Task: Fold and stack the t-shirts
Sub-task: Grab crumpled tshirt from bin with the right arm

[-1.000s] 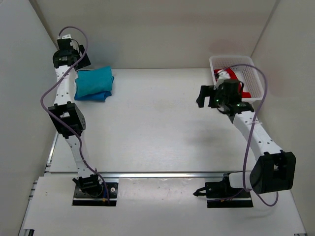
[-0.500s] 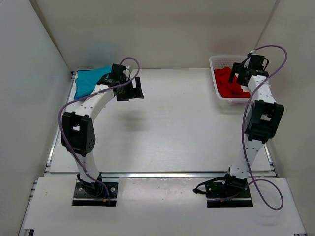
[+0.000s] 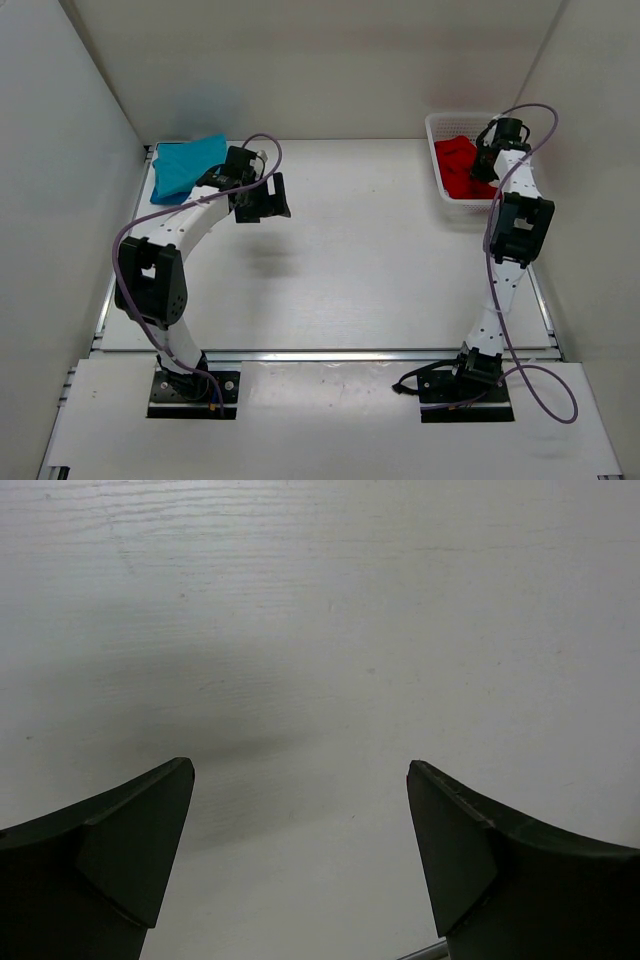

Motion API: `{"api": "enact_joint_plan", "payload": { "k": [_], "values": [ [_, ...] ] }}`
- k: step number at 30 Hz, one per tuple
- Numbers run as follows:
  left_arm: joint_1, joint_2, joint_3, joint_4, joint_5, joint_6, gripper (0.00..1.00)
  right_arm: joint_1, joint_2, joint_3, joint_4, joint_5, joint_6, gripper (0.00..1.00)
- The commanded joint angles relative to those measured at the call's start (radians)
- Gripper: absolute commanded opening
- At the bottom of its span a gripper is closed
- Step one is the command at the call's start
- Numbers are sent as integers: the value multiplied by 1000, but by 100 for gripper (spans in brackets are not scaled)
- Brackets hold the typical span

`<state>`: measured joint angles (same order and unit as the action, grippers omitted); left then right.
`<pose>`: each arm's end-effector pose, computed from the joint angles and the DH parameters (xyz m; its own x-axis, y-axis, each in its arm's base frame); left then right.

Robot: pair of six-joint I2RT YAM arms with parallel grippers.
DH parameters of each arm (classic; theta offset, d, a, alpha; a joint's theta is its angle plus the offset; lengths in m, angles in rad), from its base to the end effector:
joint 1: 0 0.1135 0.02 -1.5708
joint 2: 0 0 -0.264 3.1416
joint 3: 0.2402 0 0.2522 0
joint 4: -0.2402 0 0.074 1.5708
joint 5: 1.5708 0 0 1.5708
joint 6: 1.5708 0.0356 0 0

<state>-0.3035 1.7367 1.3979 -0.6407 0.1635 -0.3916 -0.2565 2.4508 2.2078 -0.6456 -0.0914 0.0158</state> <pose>0.3565 -0.1177 0.2585 -0.8779 -0.1197 -0.4637 0.0502 0.9399 -0.3377 0.5277 -0.1350 0.1960 -0.7476 0.2123 -0.6293 0.2088 0.9746 0.0808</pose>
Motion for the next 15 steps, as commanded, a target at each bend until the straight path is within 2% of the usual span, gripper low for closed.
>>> {"api": "enact_joint_plan", "payload": {
  "k": [1,3,6,10,11,13,15],
  "values": [
    [-3,-57,29,22,-24,-1,99,6,-41,35,-5,8,-4,5],
    [4,-66,17,30,-18,8,99,20,-67,56,1,68,-45,0],
    [-2,-78,1,45,-16,-4,99,31,-133,94,15,139,-76,0],
    [-8,-89,-2,62,-13,5,98,22,-234,168,17,140,-91,0],
    [1,-88,18,59,2,11,99,31,-325,202,27,109,-86,0],
    [11,-97,12,62,5,8,99,36,-364,210,38,104,-86,0],
    [32,-115,6,79,19,8,99,60,-424,213,47,32,-108,0]
  ]
}}
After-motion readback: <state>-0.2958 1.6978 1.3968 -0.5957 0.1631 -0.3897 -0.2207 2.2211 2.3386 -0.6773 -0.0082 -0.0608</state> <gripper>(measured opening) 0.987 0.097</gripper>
